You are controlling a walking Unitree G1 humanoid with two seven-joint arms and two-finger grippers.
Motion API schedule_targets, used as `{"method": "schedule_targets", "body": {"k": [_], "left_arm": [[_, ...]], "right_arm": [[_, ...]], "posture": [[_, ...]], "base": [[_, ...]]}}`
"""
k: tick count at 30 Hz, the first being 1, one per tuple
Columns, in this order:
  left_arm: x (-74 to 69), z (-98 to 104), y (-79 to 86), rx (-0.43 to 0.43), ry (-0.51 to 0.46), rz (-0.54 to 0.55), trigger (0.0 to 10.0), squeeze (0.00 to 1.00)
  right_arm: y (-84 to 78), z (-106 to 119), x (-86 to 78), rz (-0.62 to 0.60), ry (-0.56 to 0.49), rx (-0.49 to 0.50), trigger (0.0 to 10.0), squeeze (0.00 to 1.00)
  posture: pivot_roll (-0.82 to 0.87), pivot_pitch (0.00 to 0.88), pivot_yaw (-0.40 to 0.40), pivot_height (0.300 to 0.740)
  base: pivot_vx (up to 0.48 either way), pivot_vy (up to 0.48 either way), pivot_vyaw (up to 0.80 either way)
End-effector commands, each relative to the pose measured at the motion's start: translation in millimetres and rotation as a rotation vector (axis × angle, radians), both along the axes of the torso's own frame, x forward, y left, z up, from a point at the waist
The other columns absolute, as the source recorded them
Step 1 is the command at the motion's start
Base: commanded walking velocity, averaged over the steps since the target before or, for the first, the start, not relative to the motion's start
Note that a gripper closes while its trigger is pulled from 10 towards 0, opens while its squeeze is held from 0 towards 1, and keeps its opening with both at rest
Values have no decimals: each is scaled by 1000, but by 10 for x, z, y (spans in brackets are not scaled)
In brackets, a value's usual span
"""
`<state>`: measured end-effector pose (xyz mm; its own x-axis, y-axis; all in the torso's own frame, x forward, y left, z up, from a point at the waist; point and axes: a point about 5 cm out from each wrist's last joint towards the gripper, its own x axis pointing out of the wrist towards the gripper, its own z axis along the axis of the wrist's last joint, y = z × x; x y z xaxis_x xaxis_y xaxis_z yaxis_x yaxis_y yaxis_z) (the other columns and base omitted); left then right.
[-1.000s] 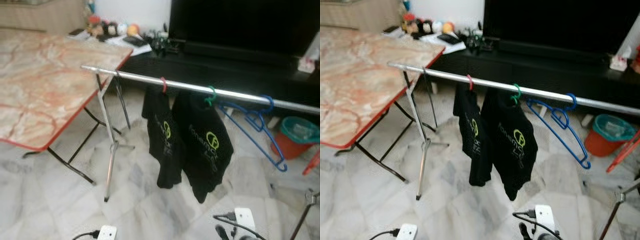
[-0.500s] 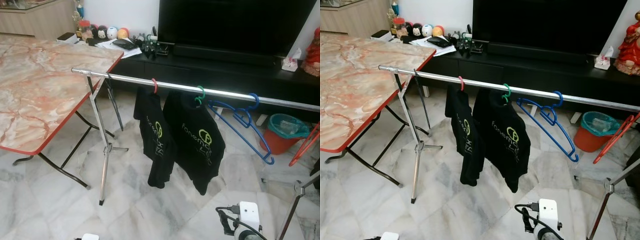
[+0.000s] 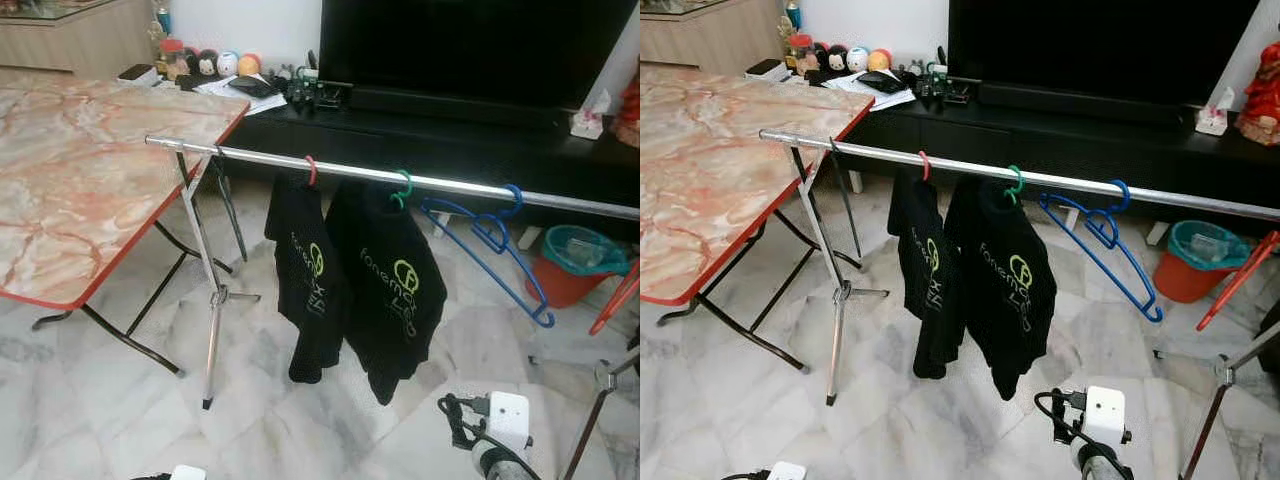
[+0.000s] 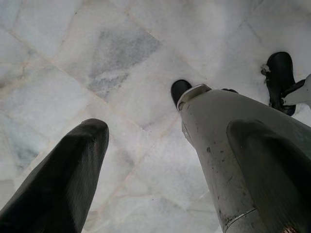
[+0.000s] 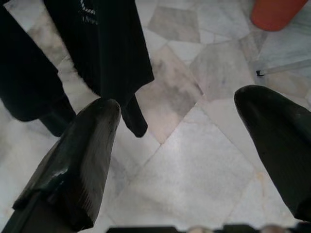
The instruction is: Hang hanger
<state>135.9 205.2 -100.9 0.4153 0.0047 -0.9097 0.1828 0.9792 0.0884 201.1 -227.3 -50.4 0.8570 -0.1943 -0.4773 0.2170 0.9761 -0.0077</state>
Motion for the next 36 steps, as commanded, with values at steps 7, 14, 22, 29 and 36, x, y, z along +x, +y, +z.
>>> {"method": "schedule_targets", "body": {"k": [7,14,22,29,36], "left_arm": [[-110,-47,-55,-12,50,-26,10000,0],[-106,-45,-46,-6,46,-16,10000,0],[-78,-37,-46,-5,34,8,10000,0],[-85,-39,-41,-3,36,20,10000,0],[-77,-35,-30,-3,30,33,10000,0]], "right_arm": [[10,49,34,-10,-61,10,10000,0],[-4,980,355,80,-548,-93,10000,0],[116,1080,481,120,-547,-58,10000,0],[238,1117,584,221,-498,-13,10000,0],[281,1186,673,216,-480,3,10000,0]], "posture": [[-188,0,-13,740],[-165,0,-18,740],[-134,0,-27,740],[-125,0,-29,740],[-121,0,-27,740]], "base": [[0,0,0],[0,0,0],[0,0,0],[0,0,0],[0,0,0]]}}
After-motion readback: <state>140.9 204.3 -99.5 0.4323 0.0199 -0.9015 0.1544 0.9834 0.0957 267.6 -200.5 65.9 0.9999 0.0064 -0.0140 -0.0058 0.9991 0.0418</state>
